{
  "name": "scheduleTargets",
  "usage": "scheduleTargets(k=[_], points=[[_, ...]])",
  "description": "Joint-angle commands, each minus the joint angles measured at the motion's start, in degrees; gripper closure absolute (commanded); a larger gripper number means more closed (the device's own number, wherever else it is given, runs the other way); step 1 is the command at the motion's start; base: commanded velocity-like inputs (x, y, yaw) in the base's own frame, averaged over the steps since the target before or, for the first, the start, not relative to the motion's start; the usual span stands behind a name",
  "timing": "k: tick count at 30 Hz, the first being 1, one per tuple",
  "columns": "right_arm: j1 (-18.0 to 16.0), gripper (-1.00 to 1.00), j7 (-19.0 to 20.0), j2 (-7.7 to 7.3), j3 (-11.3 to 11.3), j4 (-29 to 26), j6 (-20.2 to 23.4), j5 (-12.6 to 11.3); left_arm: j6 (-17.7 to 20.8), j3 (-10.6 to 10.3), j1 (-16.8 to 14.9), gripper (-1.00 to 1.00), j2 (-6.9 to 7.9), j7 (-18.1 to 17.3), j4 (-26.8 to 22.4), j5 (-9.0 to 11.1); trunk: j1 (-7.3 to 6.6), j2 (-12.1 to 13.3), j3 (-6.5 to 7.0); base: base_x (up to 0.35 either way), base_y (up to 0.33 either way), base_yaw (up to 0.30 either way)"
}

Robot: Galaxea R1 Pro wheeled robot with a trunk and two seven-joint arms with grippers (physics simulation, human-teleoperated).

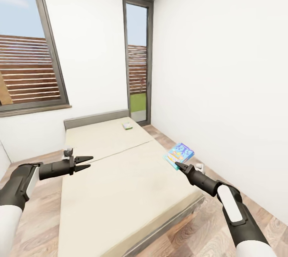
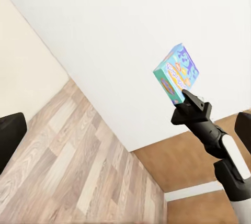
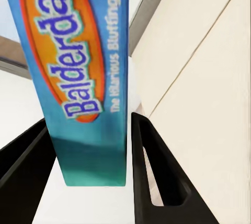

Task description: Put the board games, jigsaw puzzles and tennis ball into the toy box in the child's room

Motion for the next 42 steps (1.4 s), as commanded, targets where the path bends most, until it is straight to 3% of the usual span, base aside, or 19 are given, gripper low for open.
scheduleTargets(k=[1,42], points=[[-0.07,1.0,0.18,0.03,-0.12,0.01,0.38,-0.19,0.57,0.0,-0.02,-1.0,0.0,-0.11,-0.02,0.11,-0.22,0.35,0.1,0.0,0.0,-0.279],[-0.07,1.0,0.09,0.38,-0.05,0.01,-1.28,-0.22,0.5,0.03,-0.02,-1.0,0.09,-0.09,-0.02,0.11,-9.22,16.8,7.46,0.0,0.0,-0.279]])
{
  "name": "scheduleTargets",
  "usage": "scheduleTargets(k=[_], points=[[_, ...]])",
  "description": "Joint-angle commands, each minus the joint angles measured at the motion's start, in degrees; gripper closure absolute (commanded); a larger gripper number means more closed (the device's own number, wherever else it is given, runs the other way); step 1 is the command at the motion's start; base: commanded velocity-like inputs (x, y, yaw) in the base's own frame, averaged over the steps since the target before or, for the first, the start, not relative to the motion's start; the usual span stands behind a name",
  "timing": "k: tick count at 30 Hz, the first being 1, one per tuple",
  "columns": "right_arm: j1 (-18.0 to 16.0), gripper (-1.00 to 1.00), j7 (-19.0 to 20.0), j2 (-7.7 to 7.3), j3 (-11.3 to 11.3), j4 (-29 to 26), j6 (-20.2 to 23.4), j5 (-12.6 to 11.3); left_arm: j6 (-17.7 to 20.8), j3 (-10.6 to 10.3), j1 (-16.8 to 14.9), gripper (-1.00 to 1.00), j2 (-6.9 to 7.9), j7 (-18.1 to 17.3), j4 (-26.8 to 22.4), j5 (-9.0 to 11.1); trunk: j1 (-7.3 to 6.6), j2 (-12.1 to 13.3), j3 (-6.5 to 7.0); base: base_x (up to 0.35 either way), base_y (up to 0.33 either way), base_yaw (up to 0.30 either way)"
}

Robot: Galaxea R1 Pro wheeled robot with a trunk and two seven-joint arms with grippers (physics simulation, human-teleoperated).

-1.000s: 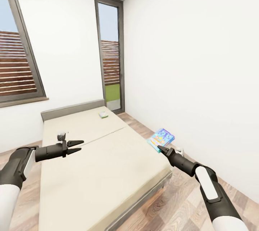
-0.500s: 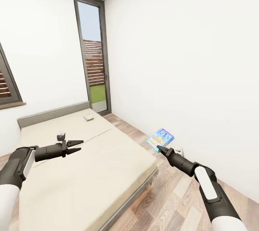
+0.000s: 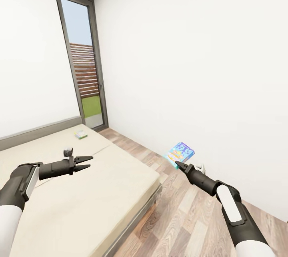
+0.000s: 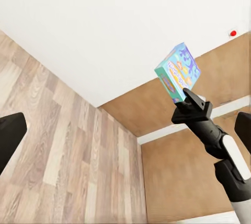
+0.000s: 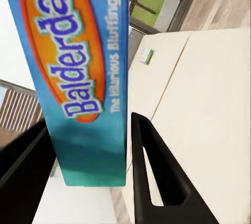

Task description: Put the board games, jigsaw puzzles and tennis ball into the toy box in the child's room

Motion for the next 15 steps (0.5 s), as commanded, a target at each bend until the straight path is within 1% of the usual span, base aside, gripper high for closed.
scheduleTargets(k=[1,15], points=[[-0.08,1.0,0.16,0.03,-0.12,0.01,0.39,-0.27,0.56,-0.01,-0.03,-1.0,0.02,-0.09,-0.02,0.11,-0.2,0.32,0.08,0.0,0.0,-0.279],[-0.08,1.0,0.14,0.12,-0.15,0.46,0.31,-0.23,0.5,0.03,-0.03,-1.0,0.04,-0.01,-0.02,0.11,-3.28,5.94,2.59,0.0,0.0,-0.279]])
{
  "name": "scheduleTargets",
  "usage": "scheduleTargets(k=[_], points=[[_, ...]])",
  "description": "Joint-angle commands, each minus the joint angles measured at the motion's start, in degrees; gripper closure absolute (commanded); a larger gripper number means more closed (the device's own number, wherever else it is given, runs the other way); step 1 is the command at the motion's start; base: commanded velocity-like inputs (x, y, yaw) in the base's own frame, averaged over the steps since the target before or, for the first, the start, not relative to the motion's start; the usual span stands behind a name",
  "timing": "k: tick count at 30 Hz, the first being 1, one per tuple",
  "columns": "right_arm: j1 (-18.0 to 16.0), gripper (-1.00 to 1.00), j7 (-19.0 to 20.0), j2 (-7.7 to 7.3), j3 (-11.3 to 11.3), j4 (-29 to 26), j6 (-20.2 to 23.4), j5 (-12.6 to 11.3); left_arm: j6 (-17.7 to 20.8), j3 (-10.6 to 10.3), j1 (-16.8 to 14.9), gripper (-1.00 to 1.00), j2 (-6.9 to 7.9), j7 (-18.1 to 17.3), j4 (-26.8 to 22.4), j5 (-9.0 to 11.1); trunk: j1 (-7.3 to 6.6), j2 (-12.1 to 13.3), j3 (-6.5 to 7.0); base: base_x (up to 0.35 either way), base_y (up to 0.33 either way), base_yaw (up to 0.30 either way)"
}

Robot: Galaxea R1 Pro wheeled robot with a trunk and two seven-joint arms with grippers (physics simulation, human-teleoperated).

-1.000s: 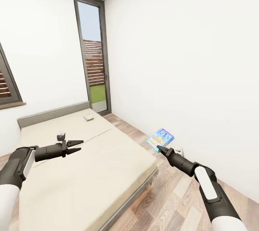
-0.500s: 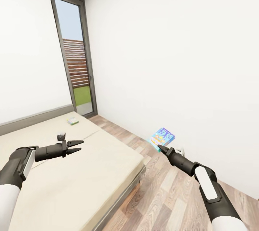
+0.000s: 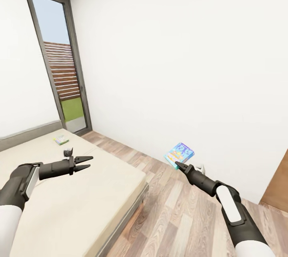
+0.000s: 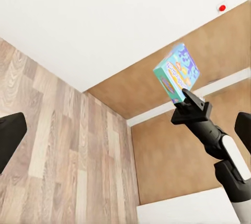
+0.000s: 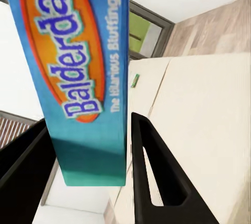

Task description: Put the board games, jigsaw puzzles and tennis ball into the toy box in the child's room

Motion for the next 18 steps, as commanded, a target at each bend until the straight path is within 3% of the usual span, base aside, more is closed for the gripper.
scheduleTargets(k=[1,15,18], points=[[-0.08,1.0,0.16,-0.09,-0.14,0.05,0.41,-0.29,0.55,0.02,-0.03,-1.0,-0.01,-0.09,-0.02,0.12,-0.2,0.3,0.06,0.0,0.0,-0.279],[-0.08,1.0,0.17,0.06,-0.09,0.09,0.4,-0.2,0.61,-0.01,-0.03,-1.0,0.03,-0.09,-0.02,0.12,-3.27,5.92,2.58,0.0,0.0,-0.279],[-0.08,1.0,0.17,-0.05,-0.09,0.09,0.4,-0.21,0.55,0.02,-0.03,-1.0,0.02,-0.12,-0.02,0.12,-3.27,5.92,2.58,0.0,0.0,-0.279]])
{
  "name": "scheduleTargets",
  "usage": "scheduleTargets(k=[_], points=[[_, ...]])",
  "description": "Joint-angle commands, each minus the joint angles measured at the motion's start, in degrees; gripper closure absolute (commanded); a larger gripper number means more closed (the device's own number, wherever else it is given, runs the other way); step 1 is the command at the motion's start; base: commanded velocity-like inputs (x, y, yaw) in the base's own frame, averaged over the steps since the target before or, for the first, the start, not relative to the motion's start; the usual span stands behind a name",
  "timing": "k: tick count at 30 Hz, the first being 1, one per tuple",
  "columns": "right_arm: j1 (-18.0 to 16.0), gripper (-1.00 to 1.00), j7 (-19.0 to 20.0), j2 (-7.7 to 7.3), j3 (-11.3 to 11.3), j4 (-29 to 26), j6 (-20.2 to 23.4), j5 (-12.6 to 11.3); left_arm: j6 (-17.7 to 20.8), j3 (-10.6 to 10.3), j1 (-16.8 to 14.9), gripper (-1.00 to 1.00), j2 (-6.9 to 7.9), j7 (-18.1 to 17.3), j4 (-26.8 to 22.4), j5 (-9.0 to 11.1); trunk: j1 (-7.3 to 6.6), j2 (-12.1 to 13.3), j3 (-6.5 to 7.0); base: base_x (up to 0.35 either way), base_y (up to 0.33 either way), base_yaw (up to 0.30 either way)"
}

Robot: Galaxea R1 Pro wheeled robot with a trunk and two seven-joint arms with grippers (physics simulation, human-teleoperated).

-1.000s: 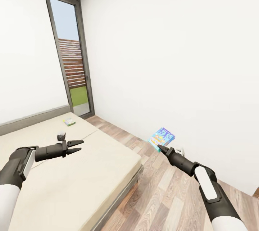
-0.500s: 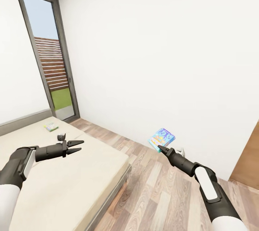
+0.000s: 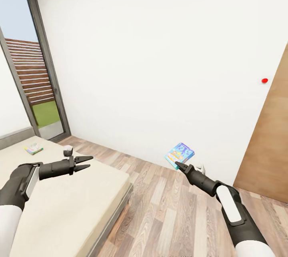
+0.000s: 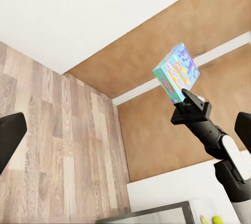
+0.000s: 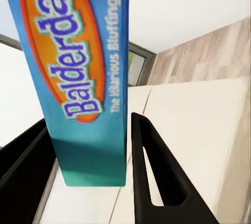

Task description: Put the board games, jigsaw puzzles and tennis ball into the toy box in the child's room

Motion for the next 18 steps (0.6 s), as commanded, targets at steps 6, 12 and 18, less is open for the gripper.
scheduleTargets(k=[6,12,18], points=[[-0.05,1.0,0.17,0.15,-0.12,0.02,0.4,-0.28,0.57,0.0,0.01,-1.0,0.06,-0.12,-0.01,0.13,0.02,-0.05,-0.02,0.0,0.0,-0.279],[-0.05,1.0,0.17,0.12,-0.11,0.02,0.4,-0.28,0.59,-0.03,0.01,-1.0,0.02,-0.12,-0.01,0.13,0.02,-0.05,-0.02,0.0,0.0,-0.279],[-0.05,1.0,0.17,0.05,-0.11,0.02,0.4,-0.28,0.55,-0.01,0.01,-1.0,0.0,-0.11,-0.01,0.13,0.02,-0.05,0.04,0.0,0.0,-0.279]])
